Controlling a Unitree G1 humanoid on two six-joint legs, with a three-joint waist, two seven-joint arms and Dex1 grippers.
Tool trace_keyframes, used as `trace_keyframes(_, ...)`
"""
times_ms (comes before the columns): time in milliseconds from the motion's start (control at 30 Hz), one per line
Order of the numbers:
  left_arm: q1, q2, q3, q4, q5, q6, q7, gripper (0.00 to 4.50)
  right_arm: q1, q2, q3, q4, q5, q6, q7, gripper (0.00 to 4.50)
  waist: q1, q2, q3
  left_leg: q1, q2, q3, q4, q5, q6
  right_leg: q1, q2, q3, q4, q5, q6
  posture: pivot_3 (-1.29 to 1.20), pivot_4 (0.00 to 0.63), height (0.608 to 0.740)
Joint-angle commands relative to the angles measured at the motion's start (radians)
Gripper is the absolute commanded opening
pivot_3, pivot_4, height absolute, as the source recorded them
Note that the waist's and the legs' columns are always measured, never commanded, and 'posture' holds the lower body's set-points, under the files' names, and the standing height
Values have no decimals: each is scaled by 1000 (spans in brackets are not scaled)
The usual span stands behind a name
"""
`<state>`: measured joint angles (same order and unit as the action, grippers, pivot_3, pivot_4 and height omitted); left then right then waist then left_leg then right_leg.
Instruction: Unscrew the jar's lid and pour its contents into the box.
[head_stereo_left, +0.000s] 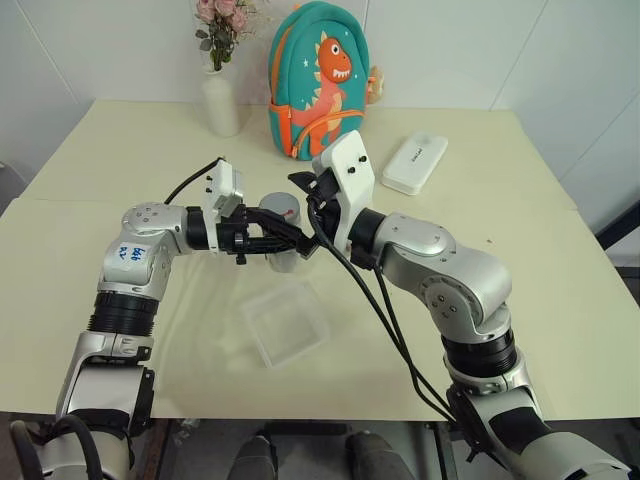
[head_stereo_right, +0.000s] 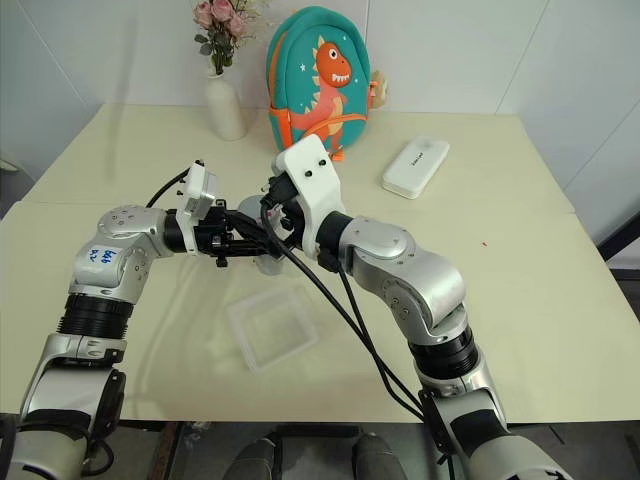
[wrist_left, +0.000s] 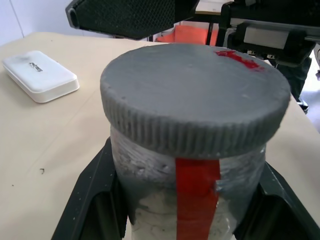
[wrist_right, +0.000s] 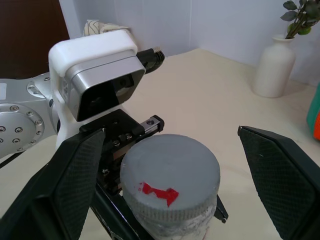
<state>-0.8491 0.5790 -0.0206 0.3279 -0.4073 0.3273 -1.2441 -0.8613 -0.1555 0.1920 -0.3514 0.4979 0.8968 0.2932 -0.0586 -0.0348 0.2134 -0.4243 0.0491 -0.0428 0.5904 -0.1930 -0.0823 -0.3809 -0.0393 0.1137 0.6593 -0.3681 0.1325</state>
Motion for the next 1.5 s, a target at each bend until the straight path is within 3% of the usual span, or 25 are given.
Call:
trace_keyframes(33,-38,-2,10,-40,-13,23,1,2057,-11,15,4,-11,-20,-39,16,4500,0,0,0,0,0,0,0,0,0,0,0,0,0,0,0,0,150,740)
trace_keyframes(833,-57,9,27,-73,-14,74,3,2057,2,62,-7,30,-71,-88,37,4500,0,0,0,0,0,0,-1,0,0,0,0,0,0,0,0,0,150,740)
trace_keyframes(933,-55,7,26,-72,-13,74,4,2057,10,57,-5,20,-64,-72,48,3907,0,0,0,0,0,0,-1,0,0,-1,0,0,0,0,0,0,150,740)
trace_keyframes(1033,-54,6,27,-75,-16,74,4,2057,17,61,-13,9,-46,-72,61,2850,1,0,0,0,0,0,-1,0,0,-1,0,0,0,0,0,0,150,740)
trace_keyframes(1067,-54,5,29,-73,-19,72,1,2057,20,59,-14,3,-37,-76,76,2606,0,0,0,0,0,0,-1,0,0,-1,0,0,0,0,0,0,150,740)
trace_keyframes(1233,-46,9,37,-74,-38,83,-29,2057,23,36,-55,-11,61,-85,204,2606,1,0,0,0,0,0,-1,0,0,-1,0,0,0,0,0,0,150,740)
trace_keyframes(1500,-48,26,35,-35,-54,53,-109,2057,-2,-147,-45,32,190,-163,676,2606,0,1,1,0,0,0,-1,0,0,0,0,0,-1,0,0,0,150,740)
